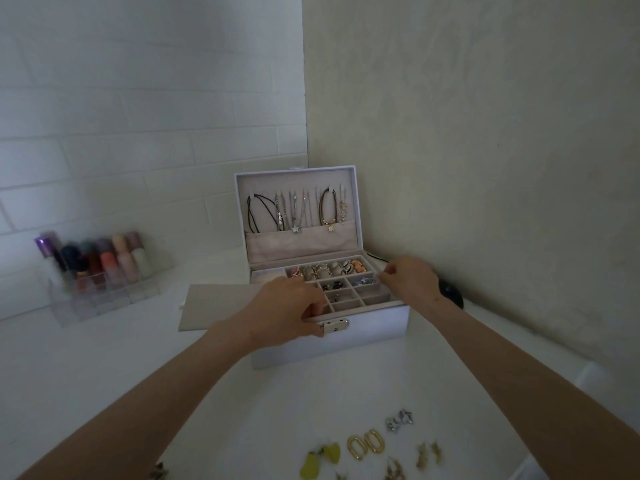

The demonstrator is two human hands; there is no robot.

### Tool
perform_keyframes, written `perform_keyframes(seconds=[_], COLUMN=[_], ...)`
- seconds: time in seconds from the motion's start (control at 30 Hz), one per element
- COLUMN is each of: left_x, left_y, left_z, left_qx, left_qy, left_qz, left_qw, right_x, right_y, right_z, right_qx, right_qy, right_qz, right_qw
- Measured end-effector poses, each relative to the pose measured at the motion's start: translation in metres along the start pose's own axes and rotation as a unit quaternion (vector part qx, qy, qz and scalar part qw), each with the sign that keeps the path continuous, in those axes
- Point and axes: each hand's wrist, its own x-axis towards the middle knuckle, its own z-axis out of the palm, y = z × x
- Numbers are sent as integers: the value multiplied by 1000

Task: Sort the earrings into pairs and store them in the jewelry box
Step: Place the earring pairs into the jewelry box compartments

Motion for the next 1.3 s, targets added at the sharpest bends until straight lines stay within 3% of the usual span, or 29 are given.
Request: perform_keyframes(seconds=[0.4, 0.6, 0.97, 1.13, 1.3], left_x=[-14, -35, -57, -74, -107], left_y=[-17, -31, -52, -50, -47], left_z=[-6, -9, -3, 0, -6], left_qx=[-3, 3, 2, -58, -98], left_qy=[-5, -25, 18, 105, 147], left_qz=[7, -27, -84, -98, -145], left_qw=[1000, 999, 996, 988, 974], right_x=[-7, -16, -14, -39, -78], right_y=[-9, -32, -59, -74, -113], right_z=[6, 23, 38, 35, 35], right_qx=[-1, 13, 35, 10, 108], right_qy=[8, 7, 7, 144, 67], right_qz=[-4, -13, -4, -136, -305], right_qw=[1000, 1000, 999, 980, 944])
